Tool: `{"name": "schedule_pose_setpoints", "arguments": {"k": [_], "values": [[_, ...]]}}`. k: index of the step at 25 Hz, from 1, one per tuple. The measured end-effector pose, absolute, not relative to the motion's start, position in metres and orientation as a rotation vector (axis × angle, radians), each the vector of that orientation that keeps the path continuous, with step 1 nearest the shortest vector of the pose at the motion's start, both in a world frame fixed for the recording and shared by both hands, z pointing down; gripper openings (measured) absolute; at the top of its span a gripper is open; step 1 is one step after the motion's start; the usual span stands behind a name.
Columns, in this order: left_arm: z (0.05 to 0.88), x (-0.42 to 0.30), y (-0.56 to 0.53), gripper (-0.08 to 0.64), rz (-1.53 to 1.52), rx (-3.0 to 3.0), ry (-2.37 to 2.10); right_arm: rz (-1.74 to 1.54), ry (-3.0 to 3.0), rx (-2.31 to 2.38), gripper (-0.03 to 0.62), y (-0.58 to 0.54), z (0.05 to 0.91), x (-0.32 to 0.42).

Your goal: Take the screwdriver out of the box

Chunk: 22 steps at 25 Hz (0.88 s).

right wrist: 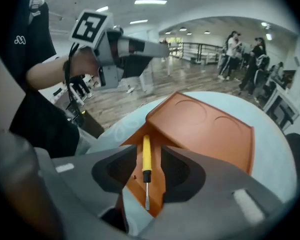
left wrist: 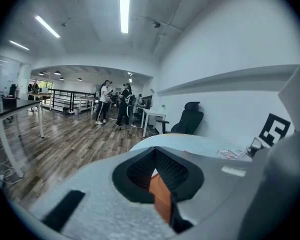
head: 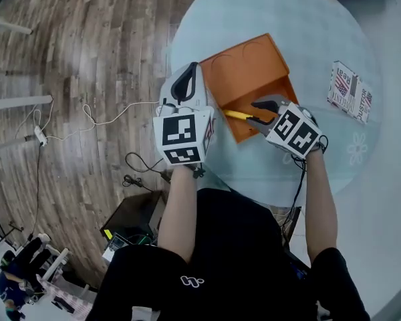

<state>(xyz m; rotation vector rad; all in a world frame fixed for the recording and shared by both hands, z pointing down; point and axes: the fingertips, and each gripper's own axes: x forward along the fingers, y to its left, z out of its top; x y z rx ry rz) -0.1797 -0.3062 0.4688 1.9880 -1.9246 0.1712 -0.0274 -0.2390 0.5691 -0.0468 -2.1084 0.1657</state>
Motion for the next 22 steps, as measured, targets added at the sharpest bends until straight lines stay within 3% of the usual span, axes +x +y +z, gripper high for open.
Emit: {"name": "schedule_pose_setpoints", "arguments": {"k": [9,13,16,22], "values": [[0.482,-0.201,-0.29,0.003,0.15,1.905,-1.959,0.037,-1.811,-0.26,0.175,-0.218,0.632,-0.031],[0.484,-0.204,-0.29,0.003,0.145,1.896,-1.95,0.004,-1.745,-0.286,0.155,-0.214,0.644,-0.034],[0.482,-0.201,-0.29,0.003,0.144,1.904,-1.947,-0.01,-1.73,-0.261,0.104,-0.215,0.649,-0.033],[0.474,-0.189,-0.284,0.003,0.135,1.916,-1.954,-0.046,-1.77,-0.195,0.094,-0.219,0.641,-0.03]]}}
